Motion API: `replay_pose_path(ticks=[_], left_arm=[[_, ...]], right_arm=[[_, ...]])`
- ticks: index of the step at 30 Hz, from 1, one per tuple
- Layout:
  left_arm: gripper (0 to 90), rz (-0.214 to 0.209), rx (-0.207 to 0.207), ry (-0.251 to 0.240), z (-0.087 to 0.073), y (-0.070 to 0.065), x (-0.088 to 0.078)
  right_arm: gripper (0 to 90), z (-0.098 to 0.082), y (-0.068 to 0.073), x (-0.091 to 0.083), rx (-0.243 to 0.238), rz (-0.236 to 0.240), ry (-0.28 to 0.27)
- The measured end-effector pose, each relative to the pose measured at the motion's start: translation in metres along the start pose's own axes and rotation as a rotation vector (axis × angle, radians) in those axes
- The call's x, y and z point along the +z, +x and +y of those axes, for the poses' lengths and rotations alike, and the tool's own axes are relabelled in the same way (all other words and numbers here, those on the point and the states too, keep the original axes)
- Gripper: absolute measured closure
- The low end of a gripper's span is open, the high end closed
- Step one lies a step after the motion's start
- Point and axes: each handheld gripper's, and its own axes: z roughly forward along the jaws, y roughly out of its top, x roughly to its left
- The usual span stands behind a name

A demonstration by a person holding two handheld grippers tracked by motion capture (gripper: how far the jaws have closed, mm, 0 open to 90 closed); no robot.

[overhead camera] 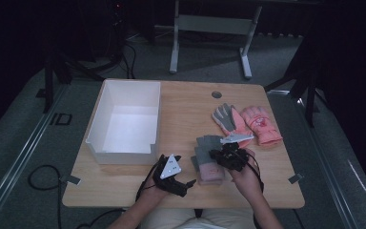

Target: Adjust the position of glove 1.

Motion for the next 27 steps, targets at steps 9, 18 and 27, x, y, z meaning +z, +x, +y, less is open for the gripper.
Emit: replay_pose_path(ticks=[9,18,27], left_arm=[[0.3,-0.001,-0.003,-0.001,0.0,0.001,0.0],[0.3,-0.003,-0.009,0.0,0.0,0.001,0.0],[0.3,-0.002,-0.005,-0.001,0.0,0.0,0.0]], right_arm=[[84.8,-0.013,0.001,0.016,0.021,0.009,0.054],[84.6,-0.017,-0.007,0.026,0.023,0.004,0.077],[82.7,-0.024,-0.009,0.041,0.022,0.008,0.116]])
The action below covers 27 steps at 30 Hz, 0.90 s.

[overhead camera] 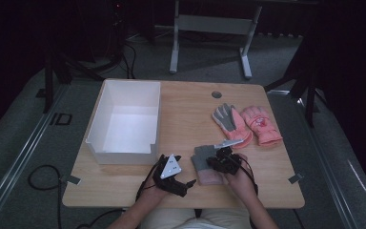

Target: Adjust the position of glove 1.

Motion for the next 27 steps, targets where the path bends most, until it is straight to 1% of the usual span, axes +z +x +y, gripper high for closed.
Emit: replay_pose_path(ticks=[4,5,7,9,11,13,15,17,22,25,26,27], left_arm=[[0.3,-0.002,0.0,0.002,0.0001,0.0,0.0004],[0.3,-0.002,-0.004,0.002,0.0001,0.0007,0.0002],[0.3,0.0,-0.003,0.0,0.0,0.0002,0.0002],[0.3,0.008,0.008,0.007,0.0004,-0.0009,0.0005],[0.3,0.01,0.011,0.004,0.0003,-0.0014,0.0005],[0.3,0.008,0.01,0.005,0.0003,-0.0011,0.0005],[0.3,0.006,0.009,0.004,0.0004,-0.0009,0.0005],[0.3,0.005,0.01,0.002,0.0003,-0.0009,0.0004],[0.3,0.003,0.005,0.004,0.0004,-0.0007,0.0007],[0.3,-0.001,0.004,0.002,0.0003,-0.0004,0.0006],[0.3,0.0,0.006,0.002,0.0004,-0.0005,0.0006],[0.4,0.0,0.006,0.004,0.0004,-0.0006,0.0006]], right_arm=[[81.6,-0.0006,-0.0001,0.0018,0.001,0.003,0.002],[80.2,-0.0017,-0.0012,0.0033,0.008,0.005,0.002],[78.6,-0.0028,-0.0015,0.0052,0.005,0.007,0.002],[77.6,-0.0038,-0.0018,0.0057,0.005,0.009,-0.003],[77.7,-0.0042,-0.0016,0.0057,-0.004,0.009,-0.005],[80.3,-0.0046,-0.0018,0.0055,-0.006,0.009,-0.013],[82.3,-0.0045,-0.0021,0.004,0.0,0.01,-0.019],[82.7,-0.0034,-0.0033,0.0006,0.025,0.021,-0.039],[82.5,0.0012,-0.0037,-0.0034,0.019,0.03,-0.058],[82.5,0.0022,-0.0052,0.0,0.022,0.014,-0.052],[82.5,0.0015,-0.0059,0.0017,0.029,0.003,-0.047],[82.4,0.0004,-0.007,0.003,0.041,0.005,-0.052]])
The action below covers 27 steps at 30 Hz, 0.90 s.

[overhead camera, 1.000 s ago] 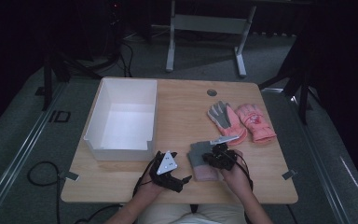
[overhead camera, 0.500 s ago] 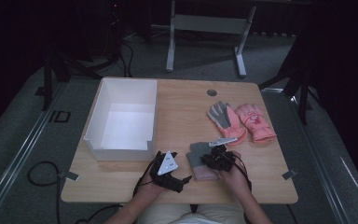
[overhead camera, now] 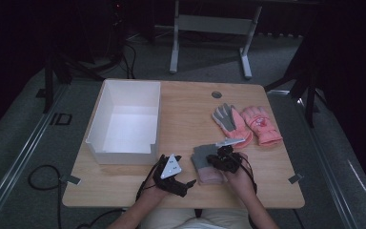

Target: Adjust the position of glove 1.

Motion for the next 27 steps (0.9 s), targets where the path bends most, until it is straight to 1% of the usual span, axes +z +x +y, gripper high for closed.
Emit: replay_pose_path(ticks=[1,7,8,10,11,13,14,15,16,18,19,20,21,22,23,25,26,27], left_arm=[[0.4,0.001,0.0,0.0,0.0,0.0,0.0],[0.3,0.005,0.003,0.0,0.0,0.0,0.0],[0.3,0.003,0.008,-0.019,0.0,0.0,-0.001],[0.3,-0.017,0.031,-0.086,0.0,-0.003,-0.005],[0.3,-0.031,0.045,-0.09,0.002,-0.005,-0.006],[0.3,-0.036,0.091,-0.06,0.009,-0.009,-0.005],[0.3,-0.043,0.12,-0.057,0.014,-0.011,-0.004],[0.3,-0.057,0.136,-0.058,0.018,-0.014,-0.003],[0.4,-0.057,0.155,-0.05,0.024,-0.017,-0.002],[0.8,-0.086,0.172,-0.038,0.032,-0.022,0.001],[4.7,-0.097,0.173,-0.028,0.035,-0.024,0.002],[5.0,-0.147,0.149,-0.009,0.04,-0.025,0.006],[5.3,-0.179,0.137,0.008,0.043,-0.026,0.009],[5.8,-0.193,0.134,0.036,0.047,-0.027,0.015],[5.8,-0.191,0.139,0.047,0.049,-0.029,0.018],[6.0,-0.189,0.178,0.081,0.053,-0.032,0.028],[6.0,-0.204,0.206,0.093,0.055,-0.033,0.031],[6.0,-0.213,0.222,0.098,0.055,-0.034,0.034]], right_arm=[[82.1,-0.001,-0.001,0.001,0.012,0.01,0.001],[76.1,-0.004,0.0,-0.001,0.042,0.01,-0.01],[75.0,-0.004,0.0,-0.002,0.044,0.011,-0.016],[72.7,-0.002,0.0,-0.009,0.045,0.015,-0.031],[71.8,0.0,-0.001,-0.016,0.039,0.016,-0.049],[71.4,0.004,-0.004,-0.028,0.035,0.008,-0.081],[71.4,0.006,-0.005,-0.033,0.029,0.003,-0.092],[71.5,0.008,-0.008,-0.039,0.025,-0.003,-0.102],[71.5,0.01,-0.011,-0.044,0.026,-0.01,-0.114],[71.3,0.011,-0.019,-0.052,0.035,-0.019,-0.122],[71.3,0.011,-0.023,-0.054,0.042,-0.025,-0.123],[71.0,0.011,-0.025,-0.054,0.049,-0.024,-0.122],[70.2,0.011,-0.03,-0.053,0.053,-0.024,-0.113],[69.7,0.011,-0.032,-0.052,0.057,-0.028,-0.109],[67.8,0.011,-0.035,-0.051,0.067,-0.025,-0.102],[64.7,0.011,-0.04,-0.047,0.079,-0.026,-0.094],[63.5,0.012,-0.042,-0.044,0.082,-0.027,-0.088],[62.7,0.013,-0.044,-0.042,0.089,-0.025,-0.082]])
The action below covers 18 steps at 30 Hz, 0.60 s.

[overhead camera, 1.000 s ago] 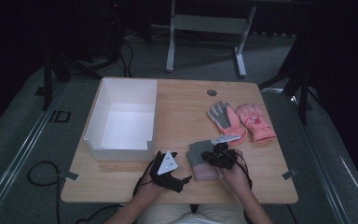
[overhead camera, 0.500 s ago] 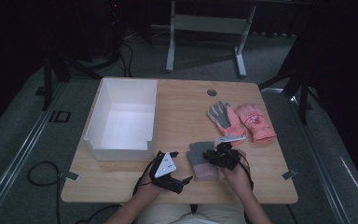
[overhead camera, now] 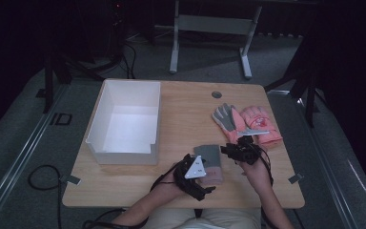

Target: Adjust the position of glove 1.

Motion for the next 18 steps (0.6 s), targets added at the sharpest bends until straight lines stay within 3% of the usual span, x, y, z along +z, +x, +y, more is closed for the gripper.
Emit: replay_pose_path(ticks=[2,4,8,10,11,15,16,17,18], left_arm=[[6.0,-0.029,0.032,0.023,0.001,0.001,0.008],[7.3,-0.024,0.081,0.04,0.0,0.0,0.012],[14.4,-0.021,0.135,0.1,-0.003,0.001,0.021],[17.2,-0.015,0.137,0.117,-0.005,0.001,0.023],[20.0,0.015,0.186,0.149,-0.008,0.0,0.027],[21.1,0.048,0.228,0.176,-0.011,-0.003,0.029],[22.0,0.063,0.243,0.186,-0.012,-0.004,0.03],[23.5,0.063,0.243,0.186,-0.012,-0.004,0.03],[28.1,0.089,0.253,0.19,-0.013,-0.005,0.031]], right_arm=[[61.3,0.002,-0.003,0.005,0.016,0.003,0.001],[59.1,0.005,-0.006,0.011,0.031,0.005,0.004],[54.0,0.007,-0.009,0.028,0.052,0.01,0.02],[53.0,0.007,-0.009,0.032,0.059,0.009,0.023],[50.5,0.006,-0.011,0.042,0.078,0.008,0.042],[45.2,0.003,-0.013,0.051,0.105,0.024,0.067],[43.9,0.0,-0.013,0.056,0.105,-0.007,0.079],[43.9,0.0,-0.013,0.056,0.105,-0.007,0.079],[42.2,-0.002,-0.013,0.062,0.11,-0.005,0.102]])
